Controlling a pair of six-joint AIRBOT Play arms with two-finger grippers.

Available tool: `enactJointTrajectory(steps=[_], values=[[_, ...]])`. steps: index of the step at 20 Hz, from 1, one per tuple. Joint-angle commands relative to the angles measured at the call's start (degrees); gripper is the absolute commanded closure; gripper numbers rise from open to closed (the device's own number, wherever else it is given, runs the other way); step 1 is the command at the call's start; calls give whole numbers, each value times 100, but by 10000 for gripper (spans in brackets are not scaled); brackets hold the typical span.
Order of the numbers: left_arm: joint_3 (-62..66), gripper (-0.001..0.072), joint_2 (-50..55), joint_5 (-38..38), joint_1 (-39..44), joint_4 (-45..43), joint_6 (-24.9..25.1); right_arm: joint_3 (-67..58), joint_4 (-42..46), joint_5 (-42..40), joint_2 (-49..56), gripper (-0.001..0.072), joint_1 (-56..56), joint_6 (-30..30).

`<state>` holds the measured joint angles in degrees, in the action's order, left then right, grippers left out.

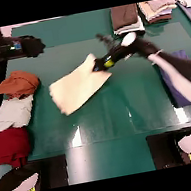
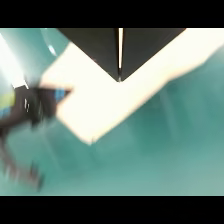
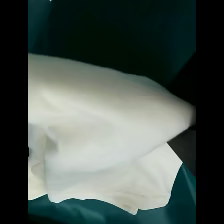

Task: Fold the shirts.

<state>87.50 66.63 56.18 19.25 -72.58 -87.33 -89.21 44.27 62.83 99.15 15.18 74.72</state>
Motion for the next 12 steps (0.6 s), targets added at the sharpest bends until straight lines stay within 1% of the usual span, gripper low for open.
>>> enactJointTrajectory(steps=[1, 2, 5, 7, 9, 12], values=[[-2, 688, 2, -125, 544, -94, 83, -68, 1652, 442, -796, 691, -1403, 715], [-2, 688, 2, -151, 605, -92, 83, -68, 1781, 551, -988, 692, -1926, 717], [-2, 688, 2, -179, 625, -94, 81, -68, 1672, 525, -1405, 692, -3335, 739], [-2, 688, 2, -212, 625, -90, 76, -70, 1670, 514, -1561, 692, -4074, 778], [-2, 688, 2, -304, 625, -87, 76, -70, 1674, 501, -1665, 692, -4566, 776], [-2, 688, 2, -361, 625, -87, 76, -70, 1674, 391, -1886, 692, -4863, 776]])
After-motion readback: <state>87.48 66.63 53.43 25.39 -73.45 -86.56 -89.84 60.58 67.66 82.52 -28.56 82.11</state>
